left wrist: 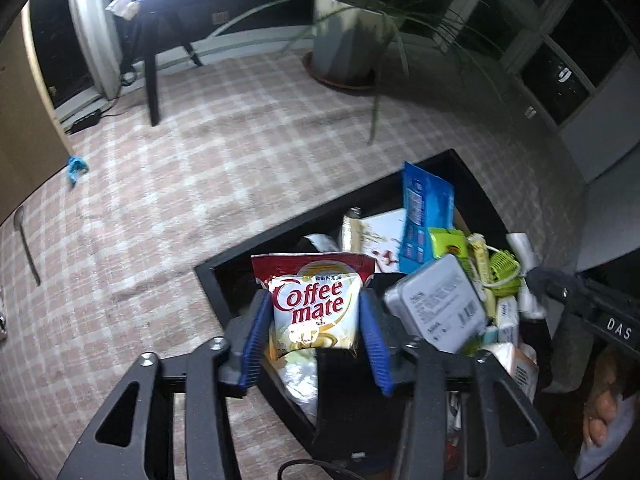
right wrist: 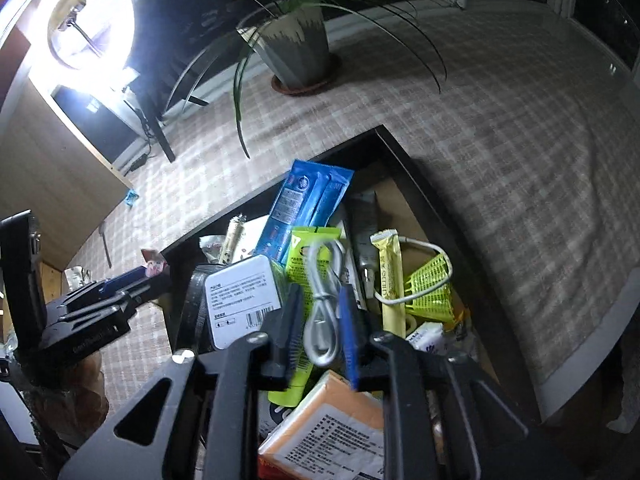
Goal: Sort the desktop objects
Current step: 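Carry the cable and sachet to the black box and open both tools, then reach the left tool to the metal spoon while the right tool reaches the blue clip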
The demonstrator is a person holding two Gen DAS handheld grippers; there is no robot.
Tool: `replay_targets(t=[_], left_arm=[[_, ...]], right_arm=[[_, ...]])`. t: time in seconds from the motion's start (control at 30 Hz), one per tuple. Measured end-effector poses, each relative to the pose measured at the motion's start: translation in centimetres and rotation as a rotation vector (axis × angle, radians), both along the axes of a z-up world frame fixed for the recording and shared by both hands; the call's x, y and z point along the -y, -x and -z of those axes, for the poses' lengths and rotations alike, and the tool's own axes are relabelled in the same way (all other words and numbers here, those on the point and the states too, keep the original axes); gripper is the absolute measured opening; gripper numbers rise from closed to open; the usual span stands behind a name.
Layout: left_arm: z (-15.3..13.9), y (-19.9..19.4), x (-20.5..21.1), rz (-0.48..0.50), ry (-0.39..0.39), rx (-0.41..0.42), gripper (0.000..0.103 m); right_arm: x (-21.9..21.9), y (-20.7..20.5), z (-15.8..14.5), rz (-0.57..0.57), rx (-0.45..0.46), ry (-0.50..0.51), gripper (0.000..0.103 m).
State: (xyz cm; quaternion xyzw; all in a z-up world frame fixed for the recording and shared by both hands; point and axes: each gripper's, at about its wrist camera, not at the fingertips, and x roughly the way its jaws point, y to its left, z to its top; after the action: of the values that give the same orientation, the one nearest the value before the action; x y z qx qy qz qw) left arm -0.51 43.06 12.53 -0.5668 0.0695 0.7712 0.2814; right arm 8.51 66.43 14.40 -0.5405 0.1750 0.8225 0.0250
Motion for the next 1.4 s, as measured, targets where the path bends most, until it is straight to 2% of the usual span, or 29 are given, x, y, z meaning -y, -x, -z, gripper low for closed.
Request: replay_targets(t=[0.03,0.07,0.5,0.77,1.0,1.1,1.4], left_arm=[[-0.1,0.0,0.0,-0.002,0.005,0.003,0.055],[-0.3,-0.1,0.0,-0.009,0.008,-0.002,0.055],[-1.8,0.3,3.3,-0.073,0.003,-0.033,0.054],[-3.1,0.8,7.7,-0.161,0.024,-0.067,0.054],[-6.3,0.3,13.0,-0.286,0.046,-0.186,0.053],[-7.3,0.6,15.0,-0.320,0.036,-0.211,0.053],[-9.0,2.7,21.0,-0.441,0.026,-0.294,0.053]], right_arm=[[-0.1,0.0,-0.1,0.008,0.007,-0.007,0.044],[-0.2,-0.1,-0.4,0.019,-0.004,-0.004,0.047],[3.0,1.1,-2.2,-0.057,-0.036,-0.021,0.047],[6.9,2.6,-3.6,-0.123,-0.069,-0.041,0.047],[13.2,4.5,-6.2,-0.247,-0.147,-0.077,0.047],[16.6,6.0,-7.2,-0.318,-0.176,-0.075,0.047],[25.4,11.2,-7.5,-0.492,-0.206,-0.056,0.047]])
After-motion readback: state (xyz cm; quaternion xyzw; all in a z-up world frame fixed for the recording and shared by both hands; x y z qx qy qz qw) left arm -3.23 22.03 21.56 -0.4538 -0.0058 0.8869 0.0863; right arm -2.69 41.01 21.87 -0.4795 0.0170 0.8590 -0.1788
